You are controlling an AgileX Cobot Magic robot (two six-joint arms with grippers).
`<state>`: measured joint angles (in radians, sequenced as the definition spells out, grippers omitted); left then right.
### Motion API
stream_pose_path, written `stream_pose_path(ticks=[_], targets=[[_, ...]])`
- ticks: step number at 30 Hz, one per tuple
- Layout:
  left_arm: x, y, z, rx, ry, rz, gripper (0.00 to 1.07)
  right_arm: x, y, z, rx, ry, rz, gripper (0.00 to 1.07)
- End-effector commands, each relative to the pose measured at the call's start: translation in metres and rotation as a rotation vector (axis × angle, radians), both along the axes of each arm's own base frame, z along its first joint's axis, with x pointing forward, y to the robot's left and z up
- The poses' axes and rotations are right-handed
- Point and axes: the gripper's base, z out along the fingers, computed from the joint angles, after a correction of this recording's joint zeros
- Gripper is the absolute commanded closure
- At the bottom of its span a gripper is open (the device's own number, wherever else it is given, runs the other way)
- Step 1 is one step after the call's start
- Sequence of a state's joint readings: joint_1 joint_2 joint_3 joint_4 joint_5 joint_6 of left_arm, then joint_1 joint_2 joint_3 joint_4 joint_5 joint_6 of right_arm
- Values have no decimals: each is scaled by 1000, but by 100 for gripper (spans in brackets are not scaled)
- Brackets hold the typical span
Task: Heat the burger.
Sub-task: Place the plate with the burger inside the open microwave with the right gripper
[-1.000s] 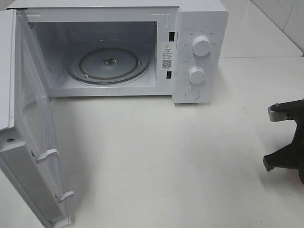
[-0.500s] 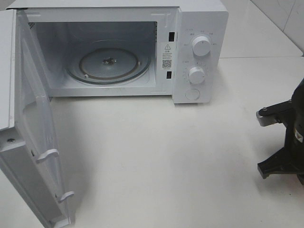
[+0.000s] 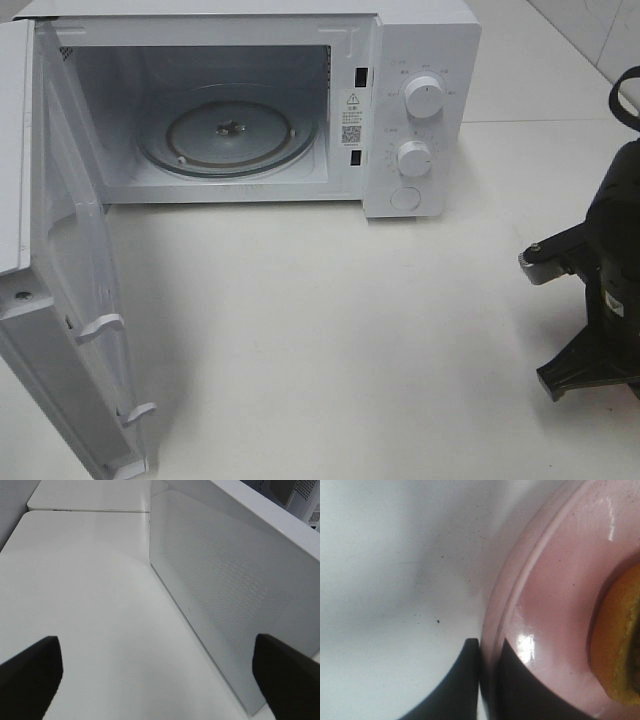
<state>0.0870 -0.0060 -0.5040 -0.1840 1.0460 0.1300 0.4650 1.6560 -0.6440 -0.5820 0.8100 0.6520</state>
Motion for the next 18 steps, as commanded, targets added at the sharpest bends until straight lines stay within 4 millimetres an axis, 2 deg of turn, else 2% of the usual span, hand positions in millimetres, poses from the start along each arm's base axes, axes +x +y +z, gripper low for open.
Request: stream_pose_path(ticks=[1,5,18], targets=[[-3,0,1,2,-28,-6,9,-3,-2,6,-62,3,27,107],[-3,0,1,2,-28,-6,9,-7,5,17,-58,-33,74,107],[-3,0,1,2,-28,-6,9,-20,10,41,-96,-76,120,107]])
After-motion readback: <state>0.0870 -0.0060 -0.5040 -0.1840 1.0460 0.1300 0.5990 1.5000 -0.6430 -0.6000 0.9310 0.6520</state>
